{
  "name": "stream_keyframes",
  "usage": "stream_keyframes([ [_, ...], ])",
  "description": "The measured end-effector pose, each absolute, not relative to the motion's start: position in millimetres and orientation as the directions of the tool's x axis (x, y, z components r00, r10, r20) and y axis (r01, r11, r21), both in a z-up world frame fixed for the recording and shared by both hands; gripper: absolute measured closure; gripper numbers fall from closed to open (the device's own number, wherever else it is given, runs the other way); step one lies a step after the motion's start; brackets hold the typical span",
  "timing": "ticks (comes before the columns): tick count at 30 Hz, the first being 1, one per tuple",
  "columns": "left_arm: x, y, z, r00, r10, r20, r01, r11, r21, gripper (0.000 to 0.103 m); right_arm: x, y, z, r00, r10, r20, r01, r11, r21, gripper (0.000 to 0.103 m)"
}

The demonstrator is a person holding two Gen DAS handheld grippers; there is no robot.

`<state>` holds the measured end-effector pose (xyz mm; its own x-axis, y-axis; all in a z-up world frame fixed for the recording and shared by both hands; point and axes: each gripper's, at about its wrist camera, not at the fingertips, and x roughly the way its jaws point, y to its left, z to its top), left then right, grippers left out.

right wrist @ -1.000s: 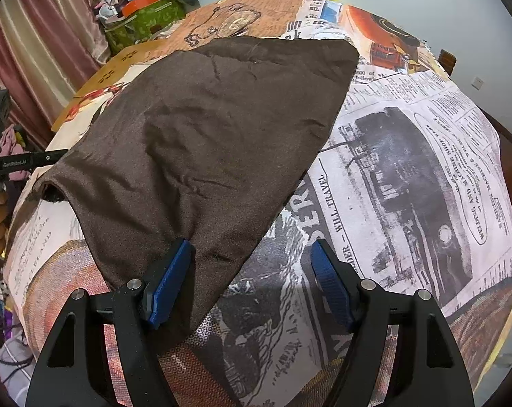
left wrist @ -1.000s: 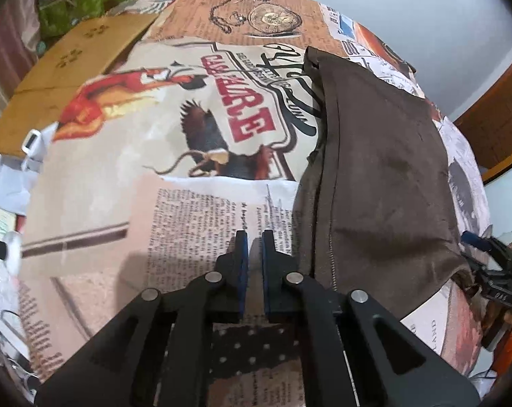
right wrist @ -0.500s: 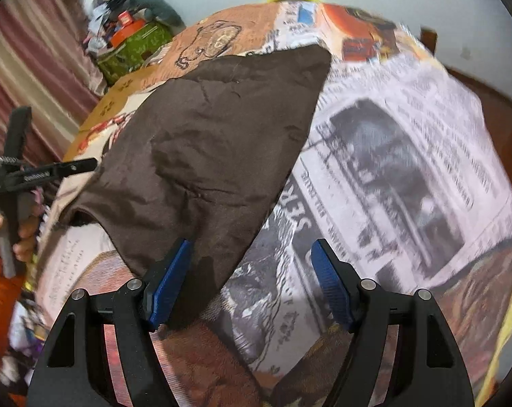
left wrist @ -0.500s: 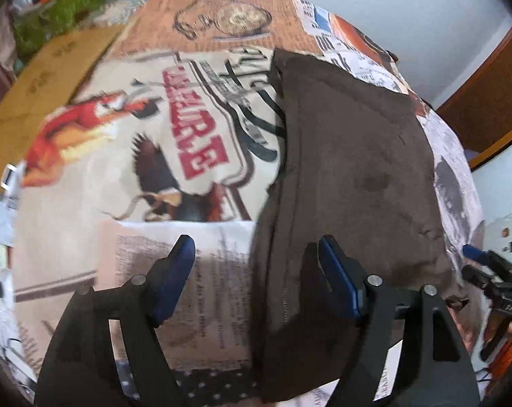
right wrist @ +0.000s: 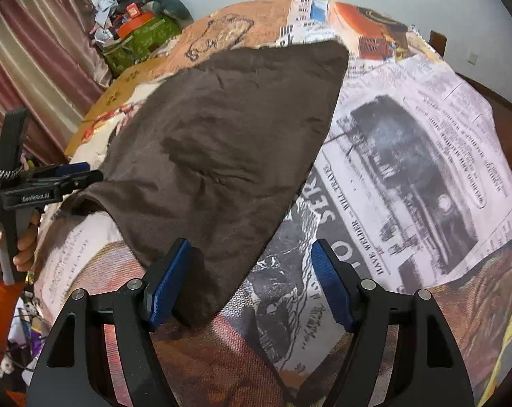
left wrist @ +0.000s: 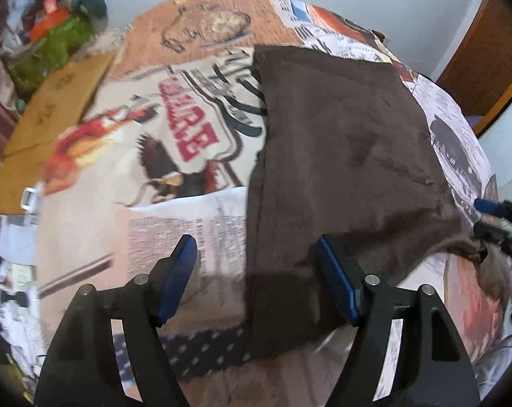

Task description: Fold small clothes

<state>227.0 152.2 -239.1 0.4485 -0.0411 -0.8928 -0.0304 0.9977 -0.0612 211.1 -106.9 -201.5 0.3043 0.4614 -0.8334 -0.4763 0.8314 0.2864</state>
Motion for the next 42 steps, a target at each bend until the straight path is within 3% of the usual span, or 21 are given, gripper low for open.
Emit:
stream_keyframes([
  [7, 195, 153, -218, 0.470, -0.018, -0.882, -0.025, 0.999, -0.034, 0.025, 194, -96, -184, 0.334, 0.474, -0.815, -0.546, 0.802, 0.243, 0.033],
  [15, 187, 132, -239, 0.415, 0.004, -0.910, 0.026, 1.000, 0.016, 0.021, 190, -83, -203, 0.297, 0.451, -0.842, -0.579, 0.786, 0.217, 0.033],
  [32, 254, 97, -260, 0.412, 0.030, -0.911, 0.152, 0.983, 0.101, 0.017, 208, -90, -221, 0.310, 0.416, -0.855, -0.572, 0.800, 0.182, 0.033],
  [38, 272, 90, -266, 0.409, 0.007, -0.912, 0.200, 0.975, 0.097, 0.016, 211, -87, -222, 0.305, 0.418, -0.856, -0.627, 0.765, 0.150, 0.039],
  [42, 280, 87, -270, 0.411, -0.015, -0.912, 0.222, 0.971, 0.083, 0.019, 213, -82, -225, 0.276, 0.428, -0.861, -0.656, 0.739, 0.157, 0.055],
])
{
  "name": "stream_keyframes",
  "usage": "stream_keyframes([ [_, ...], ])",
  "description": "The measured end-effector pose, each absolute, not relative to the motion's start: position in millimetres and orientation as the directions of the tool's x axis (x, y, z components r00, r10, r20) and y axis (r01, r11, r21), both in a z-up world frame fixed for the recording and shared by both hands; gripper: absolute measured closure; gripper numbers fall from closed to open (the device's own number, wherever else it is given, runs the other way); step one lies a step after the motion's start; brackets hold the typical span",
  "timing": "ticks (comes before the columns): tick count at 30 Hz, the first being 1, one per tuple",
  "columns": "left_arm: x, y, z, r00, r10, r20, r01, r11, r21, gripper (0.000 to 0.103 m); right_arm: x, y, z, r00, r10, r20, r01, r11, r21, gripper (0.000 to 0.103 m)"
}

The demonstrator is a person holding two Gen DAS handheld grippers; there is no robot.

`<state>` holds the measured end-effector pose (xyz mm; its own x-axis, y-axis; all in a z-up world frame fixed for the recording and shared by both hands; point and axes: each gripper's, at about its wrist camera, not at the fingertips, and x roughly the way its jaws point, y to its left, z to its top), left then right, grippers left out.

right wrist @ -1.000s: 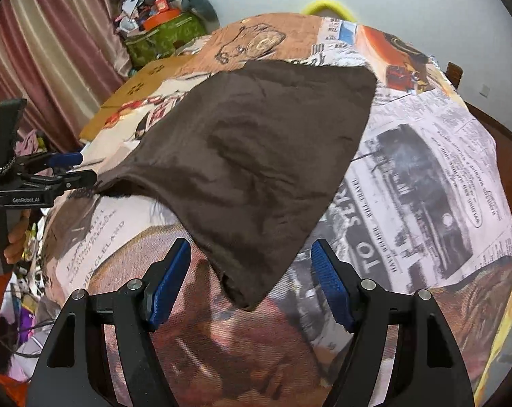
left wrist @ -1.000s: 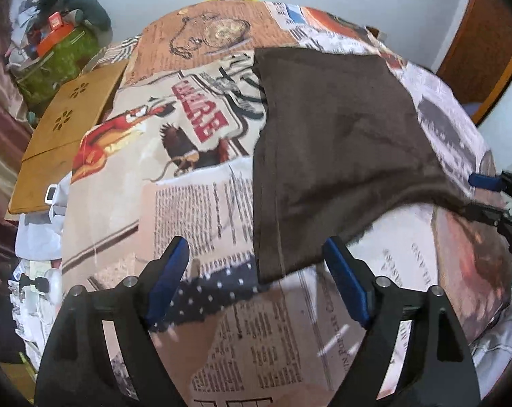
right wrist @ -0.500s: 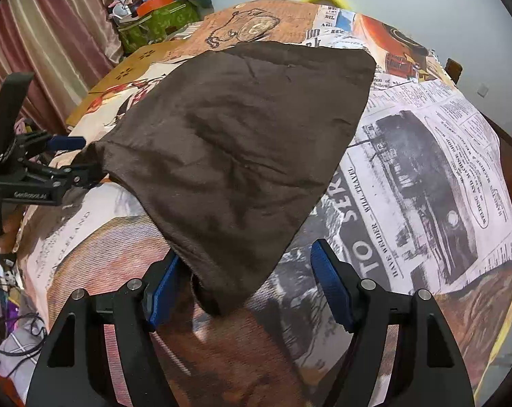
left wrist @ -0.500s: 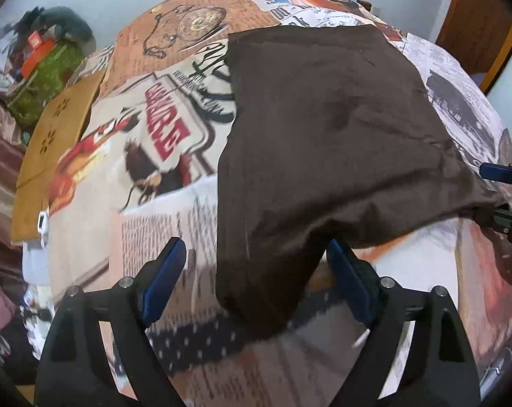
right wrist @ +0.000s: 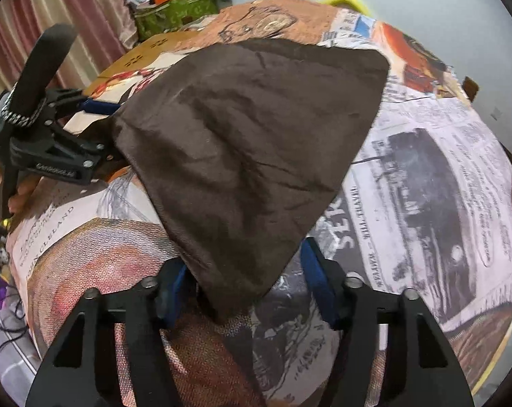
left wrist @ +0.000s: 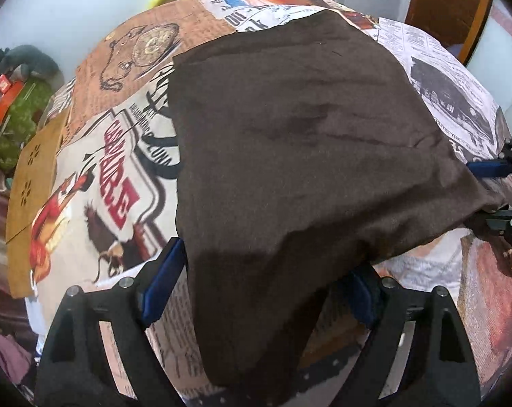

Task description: Fold small clothes

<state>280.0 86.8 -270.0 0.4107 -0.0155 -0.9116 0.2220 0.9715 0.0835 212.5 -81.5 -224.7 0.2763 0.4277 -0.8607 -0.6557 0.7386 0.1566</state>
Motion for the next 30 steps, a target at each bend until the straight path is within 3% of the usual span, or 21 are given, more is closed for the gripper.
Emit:
stream_keyframes([
  [4, 286, 93, -274, 0.393, -0.103, -0.914, 0.204, 0.979, -0.023, 0.033, 216, -77, -229, 0.262, 0.434, -0.862, -0.665, 0.728, 0.165, 0.066],
  [7, 283, 87, -272, 0.408, -0.110, -0.906, 0.214, 0.977, -0.022, 0.050, 219, -75, -230, 0.268, 0.427, -0.864, -0.663, 0.732, 0.156, 0.080],
  [9, 280, 83, -270, 0.418, -0.120, -0.901, 0.220, 0.975, -0.028, 0.076, 220, -74, -231, 0.285, 0.413, -0.865, -0.661, 0.739, 0.135, 0.087],
  [12, 275, 73, -267, 0.433, -0.098, -0.896, 0.237, 0.972, 0.008, 0.086, 219, -75, -228, 0.304, 0.412, -0.859, -0.660, 0.741, 0.122, 0.091],
  [24, 241, 63, -229, 0.463, -0.139, -0.875, 0.246, 0.969, -0.024, 0.088, 203, -100, -184, 0.379, 0.477, -0.793, -0.650, 0.747, 0.139, 0.092],
  [30, 258, 80, -202, 0.477, -0.193, -0.857, 0.184, 0.976, -0.117, 0.089, 209, -97, -162, 0.418, 0.503, -0.757, -0.661, 0.740, 0.127, 0.092],
])
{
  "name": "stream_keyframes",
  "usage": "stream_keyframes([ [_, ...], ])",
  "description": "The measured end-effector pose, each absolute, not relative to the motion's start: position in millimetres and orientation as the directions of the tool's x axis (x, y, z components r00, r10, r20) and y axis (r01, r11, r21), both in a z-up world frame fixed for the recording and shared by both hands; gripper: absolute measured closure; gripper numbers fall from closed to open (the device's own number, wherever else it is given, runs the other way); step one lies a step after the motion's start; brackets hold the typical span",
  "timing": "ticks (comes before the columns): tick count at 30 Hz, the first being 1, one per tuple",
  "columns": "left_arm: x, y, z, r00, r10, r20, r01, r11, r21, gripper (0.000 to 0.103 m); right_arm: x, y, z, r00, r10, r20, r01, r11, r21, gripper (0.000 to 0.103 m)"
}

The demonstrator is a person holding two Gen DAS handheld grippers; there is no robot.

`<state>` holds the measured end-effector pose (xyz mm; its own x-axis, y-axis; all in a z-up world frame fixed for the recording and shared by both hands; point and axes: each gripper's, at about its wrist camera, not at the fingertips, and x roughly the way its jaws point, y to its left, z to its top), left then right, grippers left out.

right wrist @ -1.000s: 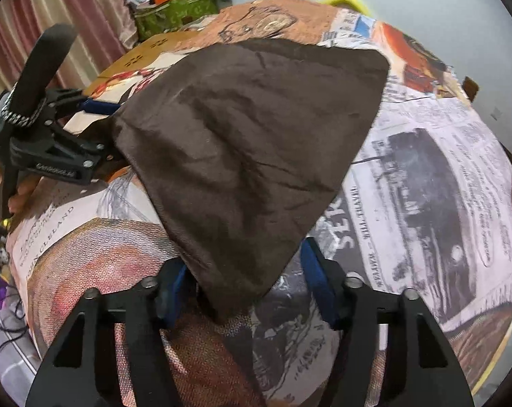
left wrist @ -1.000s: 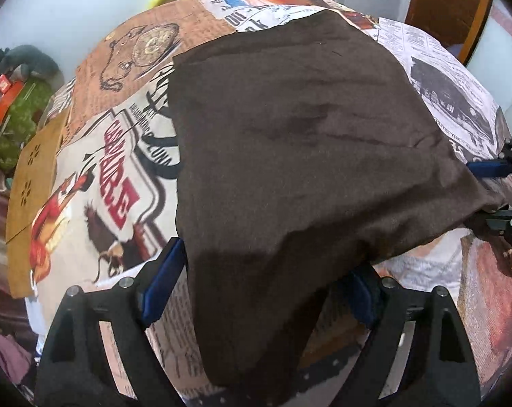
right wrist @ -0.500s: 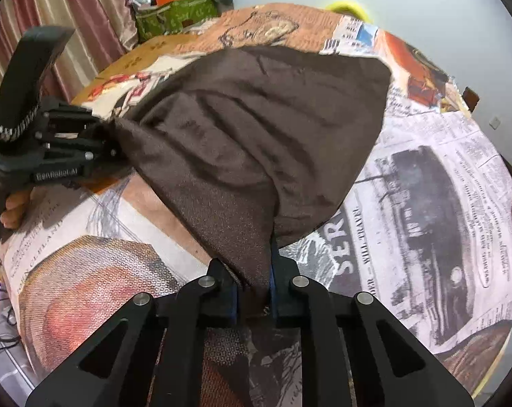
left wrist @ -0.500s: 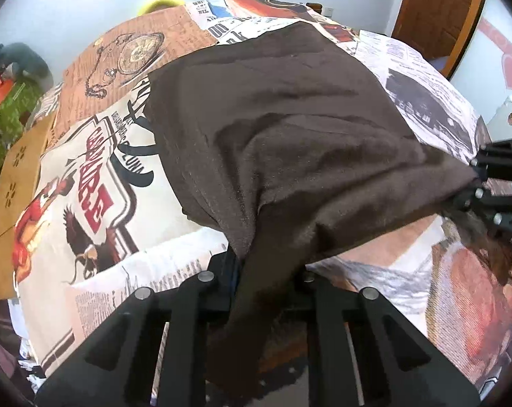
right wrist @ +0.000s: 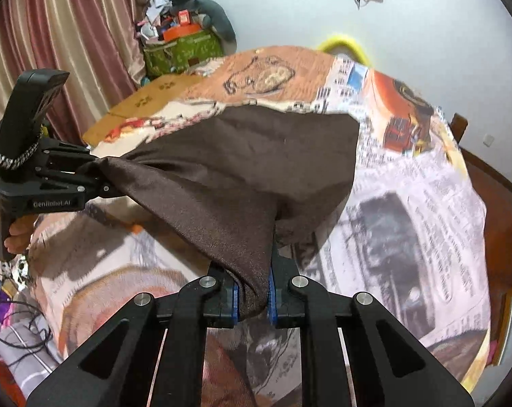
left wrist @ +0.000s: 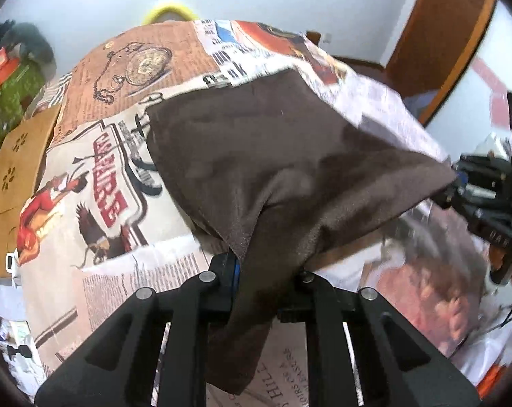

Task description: Fold small clothes

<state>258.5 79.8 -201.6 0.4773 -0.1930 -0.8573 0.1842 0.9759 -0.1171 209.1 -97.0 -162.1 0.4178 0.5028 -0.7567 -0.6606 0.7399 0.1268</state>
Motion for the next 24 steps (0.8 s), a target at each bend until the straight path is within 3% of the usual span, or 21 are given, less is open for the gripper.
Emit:
stream_keyframes([
  [12, 326, 96, -175, 0.520, -0.190, -0.833, 0.180, 0.977, -0.111, 0.089, 269, -83, -142, 0.454, 0.527, -0.718, -0.670, 0.734, 0.116, 0.092],
  [24, 425, 117, -227, 0.399, -0.216, -0.891, 0.141, 0.975, -0.174, 0.088, 356, -61, -180, 0.386, 0.503, -0.773, -0.644, 0.747, 0.165, 0.092],
])
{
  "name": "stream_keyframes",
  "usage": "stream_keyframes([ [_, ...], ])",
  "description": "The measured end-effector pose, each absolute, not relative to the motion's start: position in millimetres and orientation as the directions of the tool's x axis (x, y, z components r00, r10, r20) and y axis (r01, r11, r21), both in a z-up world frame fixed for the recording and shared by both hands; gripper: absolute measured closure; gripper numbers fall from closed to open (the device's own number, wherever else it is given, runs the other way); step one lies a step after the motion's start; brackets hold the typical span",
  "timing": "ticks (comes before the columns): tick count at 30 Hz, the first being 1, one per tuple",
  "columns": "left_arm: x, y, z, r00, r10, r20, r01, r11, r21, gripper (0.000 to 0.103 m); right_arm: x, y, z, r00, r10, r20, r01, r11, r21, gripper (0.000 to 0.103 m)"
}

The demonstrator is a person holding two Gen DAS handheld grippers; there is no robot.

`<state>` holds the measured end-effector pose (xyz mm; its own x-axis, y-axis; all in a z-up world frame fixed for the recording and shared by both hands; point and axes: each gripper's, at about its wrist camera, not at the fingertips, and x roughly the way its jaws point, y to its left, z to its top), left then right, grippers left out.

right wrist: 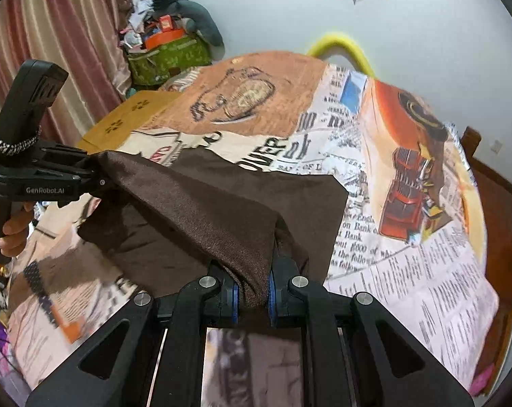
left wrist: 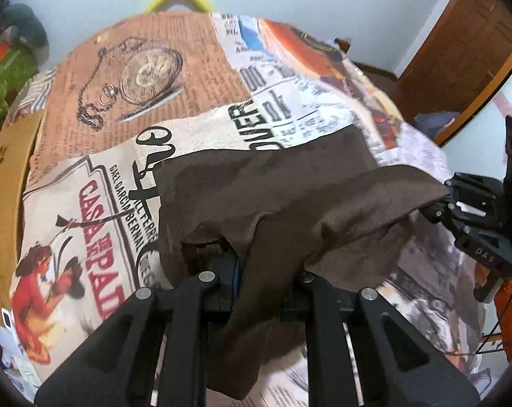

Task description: Fold small clothes

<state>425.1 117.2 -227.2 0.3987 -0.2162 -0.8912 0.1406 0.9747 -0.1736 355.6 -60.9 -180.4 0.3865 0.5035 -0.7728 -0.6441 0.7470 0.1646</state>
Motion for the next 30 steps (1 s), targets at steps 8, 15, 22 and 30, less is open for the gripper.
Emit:
stream_keyframes([
  [8, 449, 134, -247, 0.400, -0.161, -0.902, 0.070, 0.987, -0.145, 0.031, 395, -63, -196, 0.300, 0.532, -0.792, -0.585, 0.758, 0.287, 0.078],
  [15, 446, 149, -224, 0.474, -0.072, -0.877, 0.005, 0.997, -0.079, 0.029, 402, -90, -171, 0.426, 0.525, -0.737, -0.501, 0.815, 0.291, 0.046],
  [22, 424, 151, -213, 0.507, -0.057, -0.860, 0.017, 0.998, -0.057, 0.023, 383, -106, -164, 0.436, 0.539, -0.721, -0.503, 0.810, 0.302, 0.046],
  [30, 426, 153, -238, 0.465, -0.038, -0.884, -0.035, 0.997, -0.061, 0.050, 352, -92, -202, 0.367, 0.498, -0.785, -0.565, 0.790, 0.237, 0.046],
])
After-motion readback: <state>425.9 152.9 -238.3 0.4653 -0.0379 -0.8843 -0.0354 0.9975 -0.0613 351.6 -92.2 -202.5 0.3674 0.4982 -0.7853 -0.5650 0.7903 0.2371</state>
